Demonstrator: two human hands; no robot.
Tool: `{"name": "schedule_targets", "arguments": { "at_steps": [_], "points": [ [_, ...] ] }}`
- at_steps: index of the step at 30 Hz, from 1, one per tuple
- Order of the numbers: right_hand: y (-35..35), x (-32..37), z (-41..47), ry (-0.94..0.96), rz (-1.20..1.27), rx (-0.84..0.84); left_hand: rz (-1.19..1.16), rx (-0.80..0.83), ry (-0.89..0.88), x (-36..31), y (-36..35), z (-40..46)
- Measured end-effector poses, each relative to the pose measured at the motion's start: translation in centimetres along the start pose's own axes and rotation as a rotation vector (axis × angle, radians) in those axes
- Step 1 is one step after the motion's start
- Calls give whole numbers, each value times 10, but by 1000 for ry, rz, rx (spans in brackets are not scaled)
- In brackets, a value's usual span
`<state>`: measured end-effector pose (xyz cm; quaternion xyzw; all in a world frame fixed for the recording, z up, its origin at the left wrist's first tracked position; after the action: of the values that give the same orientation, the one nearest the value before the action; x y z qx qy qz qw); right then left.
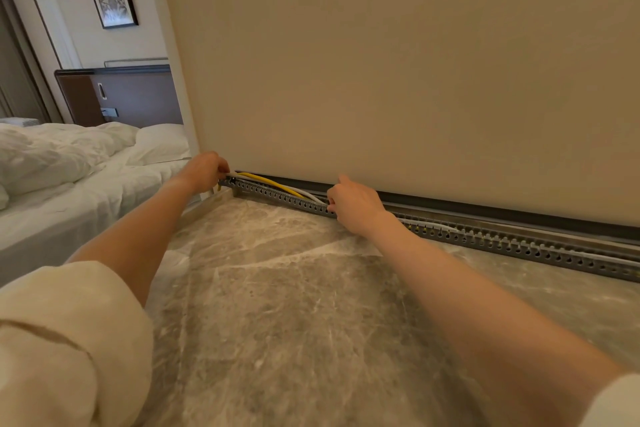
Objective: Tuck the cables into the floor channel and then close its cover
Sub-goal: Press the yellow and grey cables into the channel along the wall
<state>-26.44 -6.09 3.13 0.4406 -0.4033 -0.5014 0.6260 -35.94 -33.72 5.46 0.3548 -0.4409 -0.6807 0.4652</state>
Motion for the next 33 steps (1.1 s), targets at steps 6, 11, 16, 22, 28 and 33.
{"name": "schedule_targets", "arguments": {
  "at_steps": [6,11,16,22,28,33],
  "points": [
    [1,0,1,6,-5,0,55,50,-22,-3,4,4],
    [0,-1,1,28,-19,-3,149,129,-68,-6,4,8],
    [-1,-1,3,39,-13,3,213,73,-87,-7,10,7],
    [0,-5,5,47,0,12,181,-41,-44,-11,13,10],
    [-1,-4,4,49,10,-2,170,32,-20,-14,9,6],
    [0,-4,3,38,30,-13,335,91,-49,-31,7,-9]
  ]
}}
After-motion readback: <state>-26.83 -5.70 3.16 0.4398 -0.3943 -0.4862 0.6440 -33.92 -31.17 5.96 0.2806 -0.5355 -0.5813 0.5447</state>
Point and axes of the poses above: each hand's wrist, its own z-axis towards the middle knuckle, its own y-axis out of the back of the hand, x = y × z, the point moved 5 cm from there along z, towards the middle knuckle, and after that the axes turned 10 degrees about -y, right-handed, at the moved point
